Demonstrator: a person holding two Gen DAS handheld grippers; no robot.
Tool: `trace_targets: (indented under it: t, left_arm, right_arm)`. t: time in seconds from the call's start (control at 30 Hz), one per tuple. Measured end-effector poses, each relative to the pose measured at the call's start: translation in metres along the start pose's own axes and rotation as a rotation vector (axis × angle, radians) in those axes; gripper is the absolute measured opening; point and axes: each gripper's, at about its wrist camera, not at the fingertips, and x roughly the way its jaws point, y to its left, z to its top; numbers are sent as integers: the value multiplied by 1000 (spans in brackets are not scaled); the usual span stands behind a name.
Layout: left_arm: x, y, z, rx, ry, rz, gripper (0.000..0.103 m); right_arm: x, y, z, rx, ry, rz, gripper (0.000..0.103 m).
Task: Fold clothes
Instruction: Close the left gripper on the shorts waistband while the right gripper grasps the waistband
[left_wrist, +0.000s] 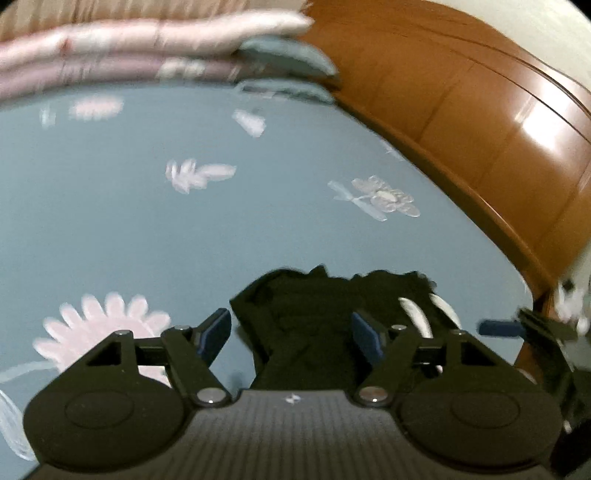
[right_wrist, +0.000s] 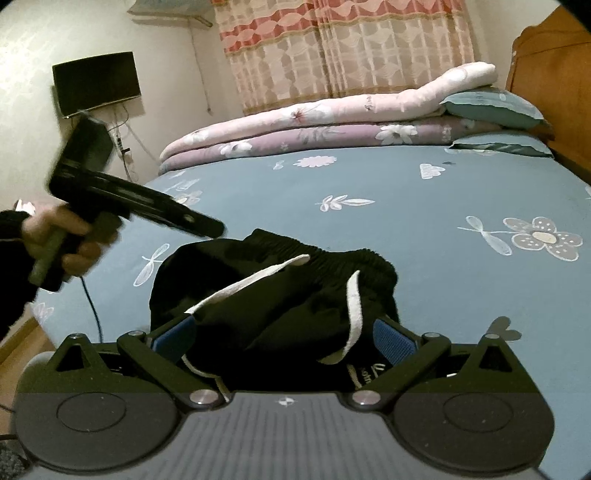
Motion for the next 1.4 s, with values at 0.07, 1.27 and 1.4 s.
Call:
trace_targets:
  t: [0.07,1.27,1.4]
  left_arm:
    - [14,5,-7,-44,36,-13,64]
    - [39,6,-21,38,-28,-220,53]
    - [23,-14,-28,143,-49,-249,53]
  right_arm:
    - [-3,1,-1,-11,0,-10,103]
    - [-2,0,-8,-7,23,-14,103]
    - [-6,0,-9,-17,20,-17,103]
